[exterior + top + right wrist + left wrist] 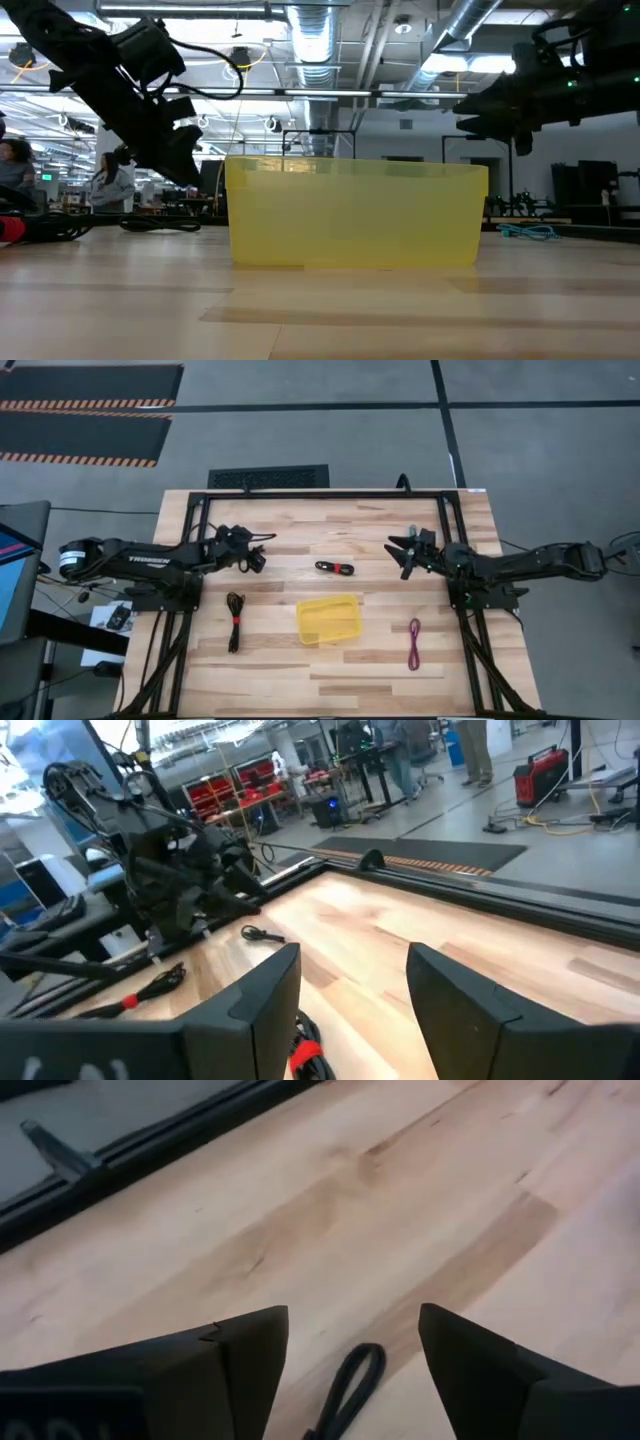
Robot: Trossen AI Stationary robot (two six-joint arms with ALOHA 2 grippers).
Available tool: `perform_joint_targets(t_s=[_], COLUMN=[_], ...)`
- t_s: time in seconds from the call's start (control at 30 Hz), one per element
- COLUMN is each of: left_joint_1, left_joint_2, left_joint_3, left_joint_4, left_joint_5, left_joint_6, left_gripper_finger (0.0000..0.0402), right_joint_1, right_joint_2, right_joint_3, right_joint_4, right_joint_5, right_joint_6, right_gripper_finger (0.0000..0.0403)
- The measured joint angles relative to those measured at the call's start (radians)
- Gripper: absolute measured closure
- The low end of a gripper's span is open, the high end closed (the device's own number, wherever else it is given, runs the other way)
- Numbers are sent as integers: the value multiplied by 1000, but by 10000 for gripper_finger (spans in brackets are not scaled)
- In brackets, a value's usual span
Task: Pick and place USB-C Cables
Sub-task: Put the top left black charger cable into the yellow bin
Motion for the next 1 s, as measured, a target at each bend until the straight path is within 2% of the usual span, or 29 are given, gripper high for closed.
perform_joint_targets(t_s=[0.17, 0.37, 0.47, 0.67, 0.83, 1.0], left_joint_1=[45, 86, 105, 134, 143, 143], left_joint_2=[15, 45, 62, 111, 177, 253], left_joint_3=[1, 1, 1, 1, 3, 6], left_joint_4=[-24, -92, -105, -111, -98, -2], left_joint_5=[39, 85, 118, 176, 199, 221], left_joint_6=[-1, 14, 14, 90, 110, 153], left_gripper_finger=[182, 182, 182, 186, 213, 268], right_joint_1=[9, 84, 123, 160, 158, 158], right_joint_2=[73, 164, 208, 273, 334, 415], right_joint_3=[2, 3, 3, 13, 44, 88], right_joint_4=[75, 78, 118, 192, 188, 182], right_joint_5=[4, 35, 85, 93, 93, 92], right_joint_6=[75, 169, 183, 188, 188, 187], right_gripper_finger=[195, 194, 196, 198, 199, 203])
